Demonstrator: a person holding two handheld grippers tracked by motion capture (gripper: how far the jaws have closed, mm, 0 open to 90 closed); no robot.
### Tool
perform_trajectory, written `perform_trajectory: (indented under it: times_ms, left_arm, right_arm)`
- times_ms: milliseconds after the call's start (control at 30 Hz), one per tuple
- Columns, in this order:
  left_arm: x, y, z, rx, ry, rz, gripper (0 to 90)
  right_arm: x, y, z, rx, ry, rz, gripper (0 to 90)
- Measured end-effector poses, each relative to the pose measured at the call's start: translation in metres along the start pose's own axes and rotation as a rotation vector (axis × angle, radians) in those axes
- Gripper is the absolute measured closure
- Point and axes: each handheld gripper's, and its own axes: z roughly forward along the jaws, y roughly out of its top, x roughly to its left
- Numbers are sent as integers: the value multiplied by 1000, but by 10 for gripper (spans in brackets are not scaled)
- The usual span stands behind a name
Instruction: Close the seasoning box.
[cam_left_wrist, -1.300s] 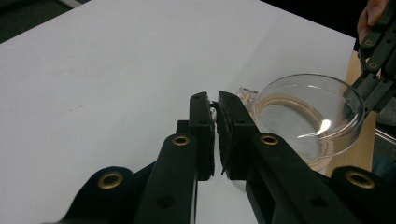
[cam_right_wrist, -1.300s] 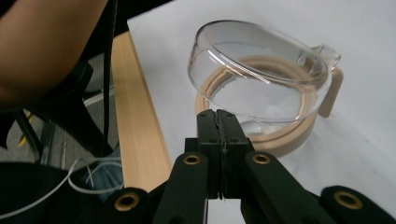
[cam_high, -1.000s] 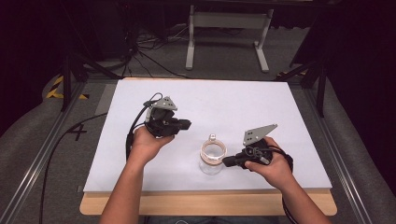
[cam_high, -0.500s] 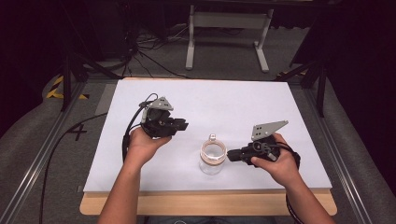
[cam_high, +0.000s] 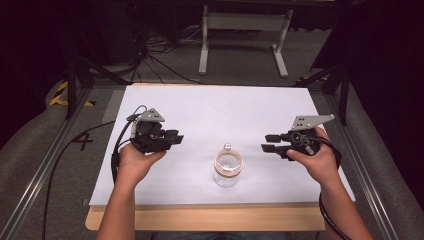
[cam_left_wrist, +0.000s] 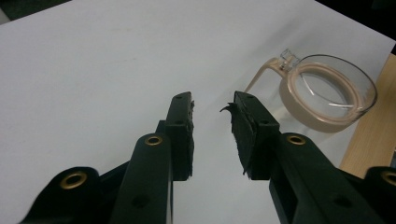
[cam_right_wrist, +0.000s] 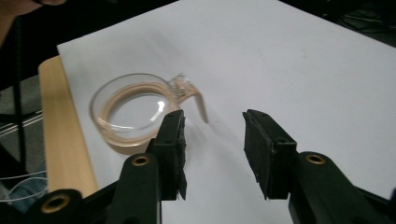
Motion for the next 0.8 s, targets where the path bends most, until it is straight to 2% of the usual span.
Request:
perform_trajectory:
  times_ms: [33,333,367,400,433,533,633,800]
  left_arm:
    - [1,-2,-1,-4,3,-18,682]
    - [17,-21,-2,18,49,-62,632]
    - [21,-24,-1,22,53,-74,624]
    - [21,-24,-1,22,53,-74,618]
    - [24,-27,2,28,58,-66,613]
    - [29,-31,7,40,65,-64,604]
    - [35,-37,12,23,66,-70,604]
    - [43,-45,21,31,72,-92,605]
  right_arm:
    - [-5,-1,-1,-1,-13,6,570]
    - [-44,-18,-1,18,-101,60,494]
    - [-48,-21,-1,24,-107,68,487]
    - [-48,-21,-1,24,-107,68,487]
    - [-55,-29,1,34,-120,83,480]
    - [-65,-38,5,51,-133,104,471]
    - [-75,-49,12,70,-141,121,464]
    - [-88,-67,24,103,-153,148,459]
